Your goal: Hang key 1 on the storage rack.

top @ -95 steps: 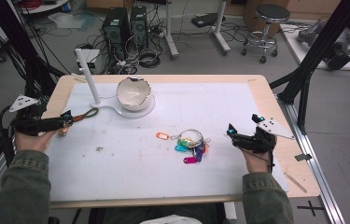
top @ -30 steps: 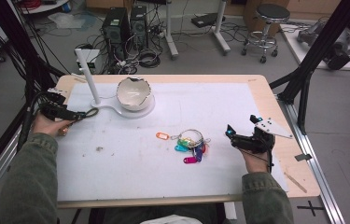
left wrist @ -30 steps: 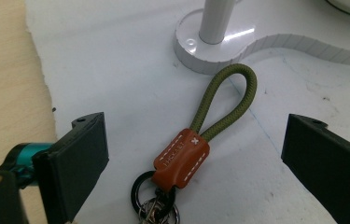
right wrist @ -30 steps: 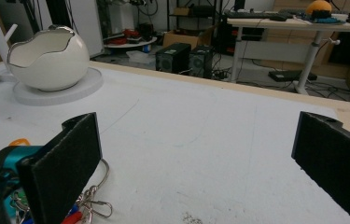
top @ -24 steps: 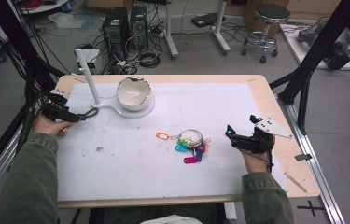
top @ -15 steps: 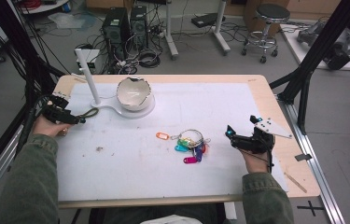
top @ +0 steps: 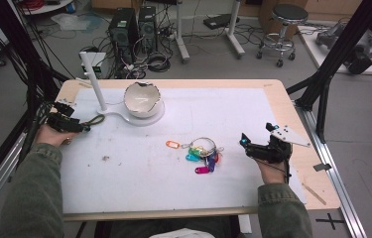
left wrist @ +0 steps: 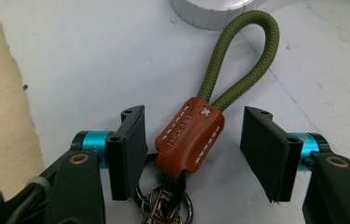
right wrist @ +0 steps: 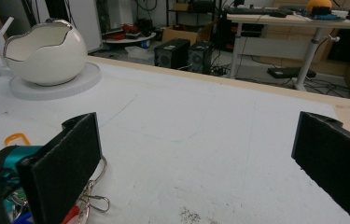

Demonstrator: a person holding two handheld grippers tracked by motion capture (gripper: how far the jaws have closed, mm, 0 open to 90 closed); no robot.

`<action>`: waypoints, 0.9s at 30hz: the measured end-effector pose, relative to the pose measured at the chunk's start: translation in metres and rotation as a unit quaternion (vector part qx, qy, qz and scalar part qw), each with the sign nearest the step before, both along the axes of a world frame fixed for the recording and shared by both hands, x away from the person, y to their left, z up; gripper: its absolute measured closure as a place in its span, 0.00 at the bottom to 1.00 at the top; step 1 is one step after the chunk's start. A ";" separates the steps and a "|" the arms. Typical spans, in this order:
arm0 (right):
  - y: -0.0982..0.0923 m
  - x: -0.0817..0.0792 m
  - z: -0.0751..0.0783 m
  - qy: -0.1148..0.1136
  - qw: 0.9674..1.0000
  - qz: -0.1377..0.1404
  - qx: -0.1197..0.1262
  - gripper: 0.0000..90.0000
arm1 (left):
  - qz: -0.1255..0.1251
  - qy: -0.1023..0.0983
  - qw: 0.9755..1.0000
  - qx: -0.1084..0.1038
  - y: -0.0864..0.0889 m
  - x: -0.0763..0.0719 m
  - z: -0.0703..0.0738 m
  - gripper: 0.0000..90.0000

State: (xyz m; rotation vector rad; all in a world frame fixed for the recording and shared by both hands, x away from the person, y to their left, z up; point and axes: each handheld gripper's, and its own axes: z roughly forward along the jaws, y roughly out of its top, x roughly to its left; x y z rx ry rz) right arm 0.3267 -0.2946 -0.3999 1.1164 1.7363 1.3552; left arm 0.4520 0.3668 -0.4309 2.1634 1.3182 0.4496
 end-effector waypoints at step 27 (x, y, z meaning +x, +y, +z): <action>-0.002 -0.002 0.001 -0.001 1.000 -0.002 0.006 0.01 | -0.002 0.007 0.999 -0.032 0.009 -0.015 0.020 0.81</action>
